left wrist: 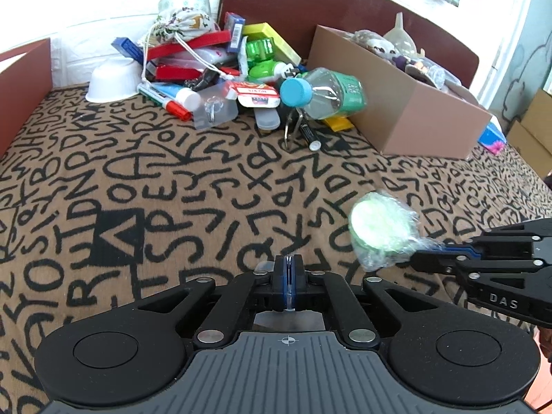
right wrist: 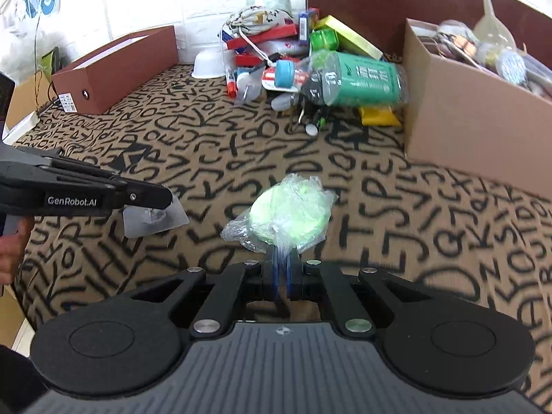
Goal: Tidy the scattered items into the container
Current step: 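Grasp the green roll in a plastic bag with the right gripper, then carry the hook with the left gripper while the right gripper carries the green bag toward the box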
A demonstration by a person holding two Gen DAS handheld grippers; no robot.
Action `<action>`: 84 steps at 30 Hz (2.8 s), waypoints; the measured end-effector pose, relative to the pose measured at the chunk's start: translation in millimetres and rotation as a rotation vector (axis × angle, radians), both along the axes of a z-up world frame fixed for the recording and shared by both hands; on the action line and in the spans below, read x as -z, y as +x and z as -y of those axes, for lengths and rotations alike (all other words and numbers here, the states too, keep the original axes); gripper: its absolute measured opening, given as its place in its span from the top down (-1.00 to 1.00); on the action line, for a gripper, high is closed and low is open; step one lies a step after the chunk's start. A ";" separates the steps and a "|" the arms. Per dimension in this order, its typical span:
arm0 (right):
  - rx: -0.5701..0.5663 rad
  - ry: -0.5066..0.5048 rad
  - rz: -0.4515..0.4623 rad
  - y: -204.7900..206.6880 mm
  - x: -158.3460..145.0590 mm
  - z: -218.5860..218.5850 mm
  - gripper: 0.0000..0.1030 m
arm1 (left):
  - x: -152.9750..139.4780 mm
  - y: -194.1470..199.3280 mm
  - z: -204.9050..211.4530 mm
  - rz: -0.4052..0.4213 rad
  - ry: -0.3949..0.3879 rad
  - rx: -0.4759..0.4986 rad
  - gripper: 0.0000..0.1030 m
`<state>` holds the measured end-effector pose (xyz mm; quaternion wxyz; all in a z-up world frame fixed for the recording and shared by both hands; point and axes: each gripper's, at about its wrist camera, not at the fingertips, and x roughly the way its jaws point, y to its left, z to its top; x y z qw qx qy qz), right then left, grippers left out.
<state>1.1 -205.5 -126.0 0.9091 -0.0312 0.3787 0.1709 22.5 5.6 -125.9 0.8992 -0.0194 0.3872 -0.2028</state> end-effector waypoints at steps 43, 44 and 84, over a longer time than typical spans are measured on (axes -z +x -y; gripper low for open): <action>0.028 0.022 0.123 19.7 -9.2 0.1 -0.23 | -17.0 -0.7 7.7 0.042 -0.018 0.041 1.00; 0.033 0.023 0.131 18.3 -12.0 1.7 -0.23 | -20.6 -0.5 5.5 0.048 -0.025 0.036 1.00; 0.046 0.038 0.094 7.2 -4.3 4.2 -0.23 | -1.2 -12.5 18.5 0.065 0.102 0.089 1.00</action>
